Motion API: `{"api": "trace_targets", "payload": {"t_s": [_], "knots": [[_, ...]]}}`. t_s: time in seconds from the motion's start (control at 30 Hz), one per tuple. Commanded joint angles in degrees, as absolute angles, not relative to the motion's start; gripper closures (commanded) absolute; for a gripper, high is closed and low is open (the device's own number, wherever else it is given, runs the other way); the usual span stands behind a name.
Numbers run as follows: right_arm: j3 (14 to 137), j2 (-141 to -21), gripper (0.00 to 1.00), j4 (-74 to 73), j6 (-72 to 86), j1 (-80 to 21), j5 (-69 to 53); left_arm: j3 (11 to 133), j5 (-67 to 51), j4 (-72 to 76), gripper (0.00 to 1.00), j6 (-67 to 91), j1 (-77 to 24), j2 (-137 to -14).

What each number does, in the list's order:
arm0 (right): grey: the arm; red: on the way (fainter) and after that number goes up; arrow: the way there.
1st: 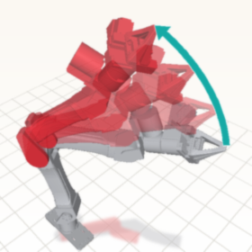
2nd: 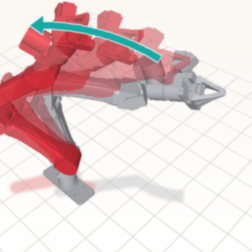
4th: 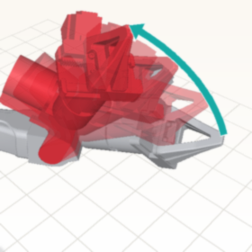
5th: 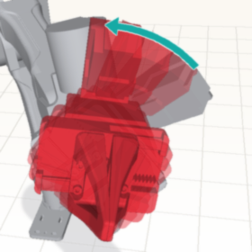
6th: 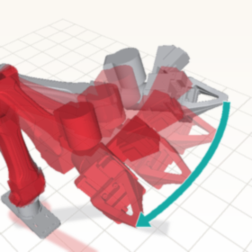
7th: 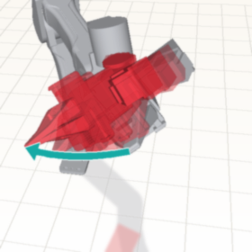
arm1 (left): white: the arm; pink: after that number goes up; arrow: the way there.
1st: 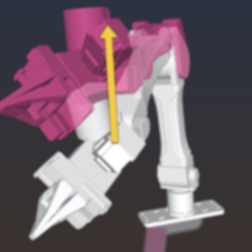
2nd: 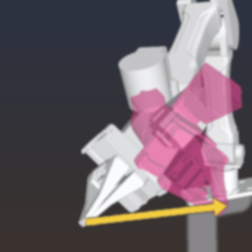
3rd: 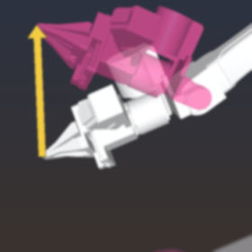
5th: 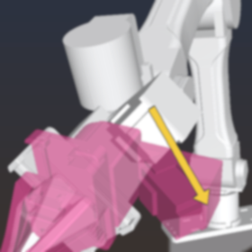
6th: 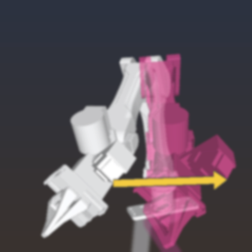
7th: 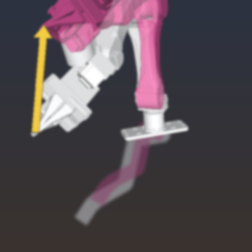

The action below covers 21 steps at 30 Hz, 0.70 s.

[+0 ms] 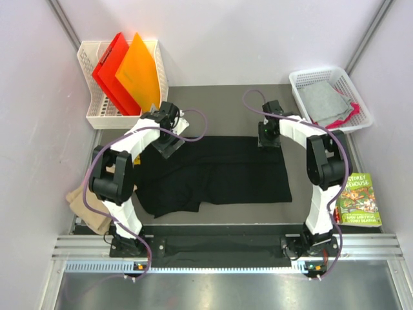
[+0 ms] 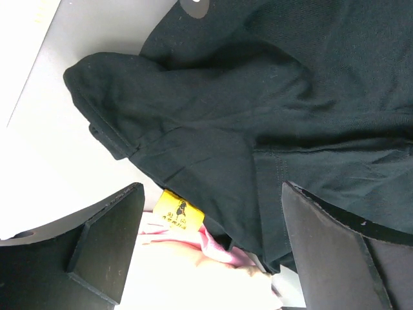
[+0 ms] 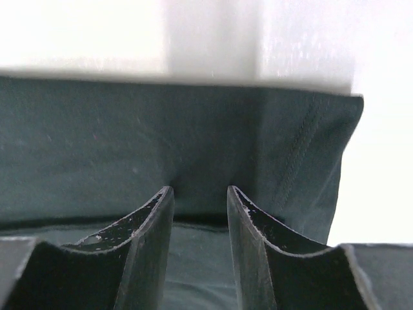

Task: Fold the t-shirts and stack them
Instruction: Fold the flattened tshirt in 1/3 of the way

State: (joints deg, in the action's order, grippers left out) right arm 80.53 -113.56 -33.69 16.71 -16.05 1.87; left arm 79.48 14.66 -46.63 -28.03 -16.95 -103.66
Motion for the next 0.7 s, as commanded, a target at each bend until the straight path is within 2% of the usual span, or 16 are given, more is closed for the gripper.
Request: {"api": "trace_targets", "payload": {"t_s": [0.0, 0.67], "knots": [[77.18, -108.46, 0.61, -34.8, 17.49, -16.0, 1.58, 79.28, 15.56, -44.47, 0.08, -27.86, -16.61, -103.97], [59.69, -92.56, 0.62, -35.07, 19.69, -18.02, 0.88, 75.15, 17.05, -40.87, 0.09, -29.71, -15.56, -102.75]]}}
